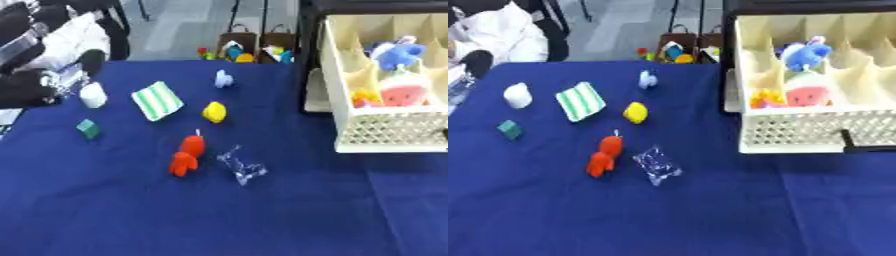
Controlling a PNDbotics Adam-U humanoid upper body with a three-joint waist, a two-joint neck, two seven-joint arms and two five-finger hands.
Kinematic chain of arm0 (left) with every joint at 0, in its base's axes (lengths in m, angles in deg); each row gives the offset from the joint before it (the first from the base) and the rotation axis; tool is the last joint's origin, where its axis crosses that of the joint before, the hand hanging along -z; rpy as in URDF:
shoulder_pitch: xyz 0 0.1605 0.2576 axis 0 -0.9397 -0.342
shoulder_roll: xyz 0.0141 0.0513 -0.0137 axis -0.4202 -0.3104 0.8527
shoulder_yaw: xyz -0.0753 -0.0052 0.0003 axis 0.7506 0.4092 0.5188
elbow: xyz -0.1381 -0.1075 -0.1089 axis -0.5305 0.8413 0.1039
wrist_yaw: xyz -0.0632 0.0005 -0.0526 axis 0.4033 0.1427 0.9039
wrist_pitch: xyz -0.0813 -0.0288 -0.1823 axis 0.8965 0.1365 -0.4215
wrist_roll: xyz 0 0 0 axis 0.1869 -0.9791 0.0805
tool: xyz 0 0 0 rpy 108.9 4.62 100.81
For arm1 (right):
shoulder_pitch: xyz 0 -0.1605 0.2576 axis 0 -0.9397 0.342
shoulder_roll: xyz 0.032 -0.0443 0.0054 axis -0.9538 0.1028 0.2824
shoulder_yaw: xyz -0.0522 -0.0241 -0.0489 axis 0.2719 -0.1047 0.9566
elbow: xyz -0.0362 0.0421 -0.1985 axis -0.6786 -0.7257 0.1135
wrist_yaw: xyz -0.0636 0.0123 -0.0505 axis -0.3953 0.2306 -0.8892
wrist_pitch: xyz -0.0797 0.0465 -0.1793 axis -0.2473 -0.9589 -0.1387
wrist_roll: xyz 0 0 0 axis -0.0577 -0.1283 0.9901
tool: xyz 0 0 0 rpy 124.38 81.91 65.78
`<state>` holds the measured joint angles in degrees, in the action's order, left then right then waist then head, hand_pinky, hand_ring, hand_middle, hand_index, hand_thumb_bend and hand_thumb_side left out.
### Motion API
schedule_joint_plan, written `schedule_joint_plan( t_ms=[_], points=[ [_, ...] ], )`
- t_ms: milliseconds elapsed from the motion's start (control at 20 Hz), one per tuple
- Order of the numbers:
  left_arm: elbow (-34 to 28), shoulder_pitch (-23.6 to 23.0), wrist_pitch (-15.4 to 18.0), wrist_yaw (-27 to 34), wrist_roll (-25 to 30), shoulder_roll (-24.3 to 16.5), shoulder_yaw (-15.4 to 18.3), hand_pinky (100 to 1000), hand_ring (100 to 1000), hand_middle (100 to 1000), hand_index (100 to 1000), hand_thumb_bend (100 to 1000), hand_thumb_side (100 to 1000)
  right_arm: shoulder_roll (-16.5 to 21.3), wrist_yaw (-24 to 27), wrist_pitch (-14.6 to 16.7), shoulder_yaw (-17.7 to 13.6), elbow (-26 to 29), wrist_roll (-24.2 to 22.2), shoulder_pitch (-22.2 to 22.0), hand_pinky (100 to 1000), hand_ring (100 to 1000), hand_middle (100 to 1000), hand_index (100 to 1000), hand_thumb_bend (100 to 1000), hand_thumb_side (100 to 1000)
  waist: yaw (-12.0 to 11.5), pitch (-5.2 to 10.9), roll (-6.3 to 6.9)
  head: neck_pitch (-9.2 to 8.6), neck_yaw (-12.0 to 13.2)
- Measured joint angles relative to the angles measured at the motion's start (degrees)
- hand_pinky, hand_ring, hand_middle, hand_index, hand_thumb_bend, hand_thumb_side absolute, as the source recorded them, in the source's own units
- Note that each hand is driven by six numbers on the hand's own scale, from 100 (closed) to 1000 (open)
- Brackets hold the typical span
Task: Pick up objects from table and place into drawer.
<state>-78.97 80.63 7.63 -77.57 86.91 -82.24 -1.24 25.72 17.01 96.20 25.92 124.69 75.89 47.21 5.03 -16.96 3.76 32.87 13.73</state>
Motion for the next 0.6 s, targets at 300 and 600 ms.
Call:
schedule_joint_plan(
  t_ms=[300, 600],
  points=[
    [5.21, 4.26, 0.09, -2.13, 2.51, 0.09, -1.94, 1000, 1000, 949, 1000, 192, 898, 0.0, 0.27, 0.33, 0.32, 0.0, -0.37, 0.05, 660, 661, 622, 756, 100, 900, 1.17, -0.38, 0.13, -0.64, 1.21],
    [9.94, 7.07, 1.39, -6.69, 4.82, 1.51, -3.33, 1000, 1000, 977, 1000, 239, 897, -0.01, 0.45, 0.54, 0.37, 0.0, -0.62, 0.38, 661, 661, 621, 756, 100, 900, 1.73, -0.98, 0.35, -1.36, 2.08]
  ],
)
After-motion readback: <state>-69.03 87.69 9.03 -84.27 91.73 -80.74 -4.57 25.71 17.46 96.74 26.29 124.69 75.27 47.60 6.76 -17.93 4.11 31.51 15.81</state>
